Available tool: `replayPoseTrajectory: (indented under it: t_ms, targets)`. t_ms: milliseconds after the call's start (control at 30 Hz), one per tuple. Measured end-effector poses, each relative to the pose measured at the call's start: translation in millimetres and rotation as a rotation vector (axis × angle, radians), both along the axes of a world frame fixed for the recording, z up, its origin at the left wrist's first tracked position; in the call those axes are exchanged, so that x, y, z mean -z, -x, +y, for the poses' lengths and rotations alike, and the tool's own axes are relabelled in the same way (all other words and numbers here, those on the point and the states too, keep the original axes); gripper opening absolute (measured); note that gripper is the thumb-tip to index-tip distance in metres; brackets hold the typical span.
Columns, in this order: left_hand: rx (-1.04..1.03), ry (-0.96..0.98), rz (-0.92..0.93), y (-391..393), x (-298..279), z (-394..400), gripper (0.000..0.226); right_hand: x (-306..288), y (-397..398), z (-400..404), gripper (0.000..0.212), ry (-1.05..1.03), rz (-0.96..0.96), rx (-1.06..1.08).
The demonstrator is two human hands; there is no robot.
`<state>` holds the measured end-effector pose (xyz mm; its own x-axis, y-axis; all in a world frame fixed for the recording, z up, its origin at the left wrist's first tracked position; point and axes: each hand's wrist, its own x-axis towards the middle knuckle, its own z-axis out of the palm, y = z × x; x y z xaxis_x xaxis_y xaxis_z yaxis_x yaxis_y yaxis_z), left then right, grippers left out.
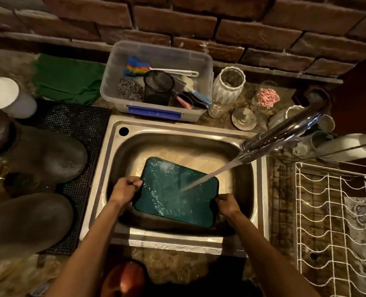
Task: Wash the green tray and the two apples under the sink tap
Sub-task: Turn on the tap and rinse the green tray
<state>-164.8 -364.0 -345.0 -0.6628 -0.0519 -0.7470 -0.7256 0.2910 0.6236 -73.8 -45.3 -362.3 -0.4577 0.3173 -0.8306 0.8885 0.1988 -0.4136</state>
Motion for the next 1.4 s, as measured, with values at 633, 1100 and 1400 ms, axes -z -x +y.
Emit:
replayPoseTrajectory:
  t_ms: [633, 1100, 1400]
  targets:
    - [-0.100, -0.043, -0.060, -32, 7, 26, 0.022, -64, 5, 28, 0.025, 0.042, 0.168, 0.117]
    - [-0.057, -0.084, -0.055, -18, -23, -1, 0.024, -44, -5, 11, 0.025, 0.033, 0.026, 0.012]
    - [-0.127, -0.055, 0.094, 1, -31, -4, 0.025, -34, 17, -3, 0.029, 0.099, 0.068, 0.145]
